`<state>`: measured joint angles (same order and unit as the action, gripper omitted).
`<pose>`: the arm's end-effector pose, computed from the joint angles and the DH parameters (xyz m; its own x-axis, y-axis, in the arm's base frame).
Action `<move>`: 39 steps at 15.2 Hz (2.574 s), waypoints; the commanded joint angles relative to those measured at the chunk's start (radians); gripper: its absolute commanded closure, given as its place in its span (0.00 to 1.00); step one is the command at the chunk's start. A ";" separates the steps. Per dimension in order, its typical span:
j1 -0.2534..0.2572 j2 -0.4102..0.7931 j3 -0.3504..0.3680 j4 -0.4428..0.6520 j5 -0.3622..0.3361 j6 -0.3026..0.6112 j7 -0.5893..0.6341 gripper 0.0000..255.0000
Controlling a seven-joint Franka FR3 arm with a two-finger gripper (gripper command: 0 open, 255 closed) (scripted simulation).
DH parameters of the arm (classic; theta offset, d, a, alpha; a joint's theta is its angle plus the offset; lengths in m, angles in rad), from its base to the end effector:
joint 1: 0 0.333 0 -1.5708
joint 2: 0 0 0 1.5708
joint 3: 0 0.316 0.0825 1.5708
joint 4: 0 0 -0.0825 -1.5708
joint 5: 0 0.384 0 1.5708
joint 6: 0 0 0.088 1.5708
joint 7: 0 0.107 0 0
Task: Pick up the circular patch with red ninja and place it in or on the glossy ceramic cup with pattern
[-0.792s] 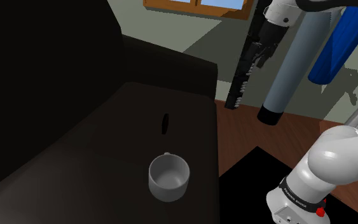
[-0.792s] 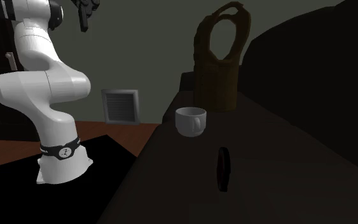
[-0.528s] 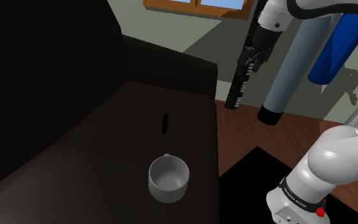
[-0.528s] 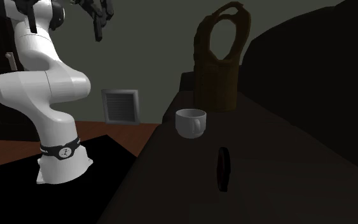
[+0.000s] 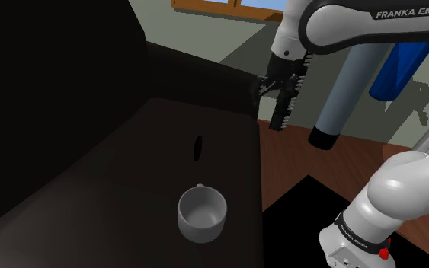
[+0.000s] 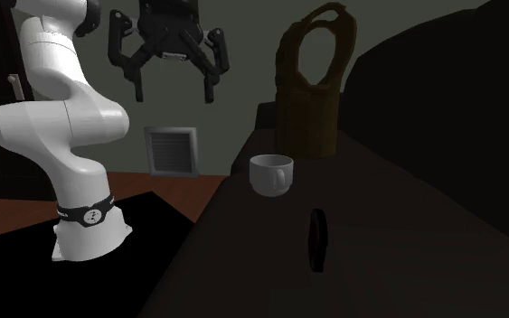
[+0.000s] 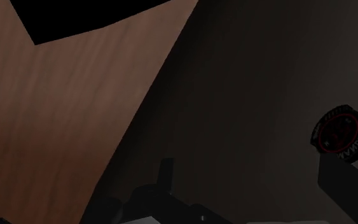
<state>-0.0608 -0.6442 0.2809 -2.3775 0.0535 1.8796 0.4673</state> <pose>0.3635 0.1023 0.5507 0.9422 -0.2914 0.1653 -0.3023 -0.9522 0.0447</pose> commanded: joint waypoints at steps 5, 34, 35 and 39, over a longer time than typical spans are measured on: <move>-0.048 0.187 0.155 0.055 0.002 0.109 0.279 0.00; -0.074 0.902 0.337 0.394 -0.399 0.282 1.061 0.00; -0.074 0.902 0.337 0.394 -0.399 0.282 1.061 0.00; -0.074 0.902 0.337 0.394 -0.399 0.282 1.061 1.00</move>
<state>-0.1348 0.2581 0.6178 -1.9832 -0.3457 2.1620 1.5285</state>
